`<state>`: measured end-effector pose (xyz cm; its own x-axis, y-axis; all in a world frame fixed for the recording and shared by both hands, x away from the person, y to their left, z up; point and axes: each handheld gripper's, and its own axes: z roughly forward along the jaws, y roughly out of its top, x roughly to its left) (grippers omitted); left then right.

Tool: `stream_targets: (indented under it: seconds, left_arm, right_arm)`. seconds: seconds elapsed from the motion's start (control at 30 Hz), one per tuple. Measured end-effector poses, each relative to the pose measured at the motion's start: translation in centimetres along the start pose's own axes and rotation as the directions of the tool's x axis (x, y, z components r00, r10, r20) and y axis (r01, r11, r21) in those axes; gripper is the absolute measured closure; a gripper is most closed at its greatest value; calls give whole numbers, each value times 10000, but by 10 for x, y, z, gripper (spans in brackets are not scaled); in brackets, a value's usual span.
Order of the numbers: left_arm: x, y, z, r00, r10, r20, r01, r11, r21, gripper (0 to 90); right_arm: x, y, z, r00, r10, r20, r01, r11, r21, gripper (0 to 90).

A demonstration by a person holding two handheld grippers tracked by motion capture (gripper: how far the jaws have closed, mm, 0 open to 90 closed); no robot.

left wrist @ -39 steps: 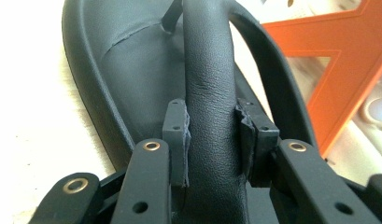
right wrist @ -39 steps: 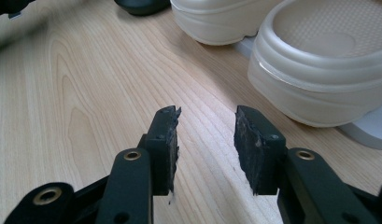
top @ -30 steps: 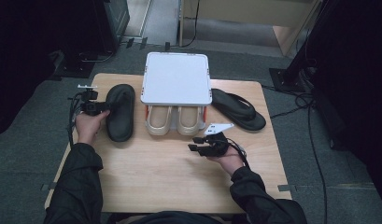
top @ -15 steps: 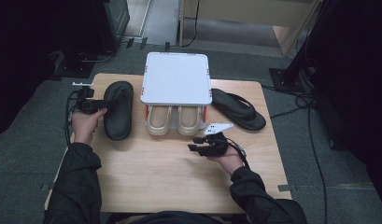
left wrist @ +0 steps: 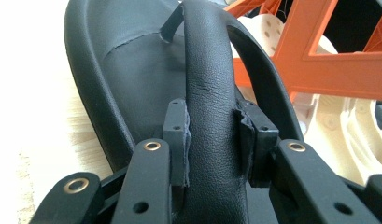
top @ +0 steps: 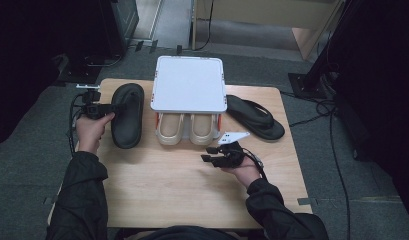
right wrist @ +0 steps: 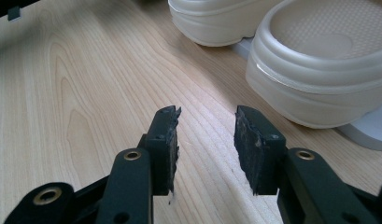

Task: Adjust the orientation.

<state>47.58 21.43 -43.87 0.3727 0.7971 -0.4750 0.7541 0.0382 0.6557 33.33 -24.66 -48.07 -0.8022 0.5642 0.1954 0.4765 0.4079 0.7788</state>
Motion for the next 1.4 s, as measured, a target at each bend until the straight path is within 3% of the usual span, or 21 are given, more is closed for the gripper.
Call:
stream_targets:
  seconds: [0.17, 0.93, 1.4]
  left_arm:
    - [-1, 10, -3, 9997, -208, 101, 209, 9997, -125, 682]
    - [-37, 74, -31, 9997, 116, -200, -122, 9995, -298, 681]
    - [-86, 116, -33, 9983, 577, -86, -580, 9976, -374, 681]
  right_arm:
    - [-1, 0, -1, 10000, 27, 39, -27, 10000, -49, 599]
    - [-2, 1, -2, 10000, 25, 70, -24, 9999, -119, 599]
    - [-3, 2, -5, 10000, 9, 77, -8, 9998, -195, 599]
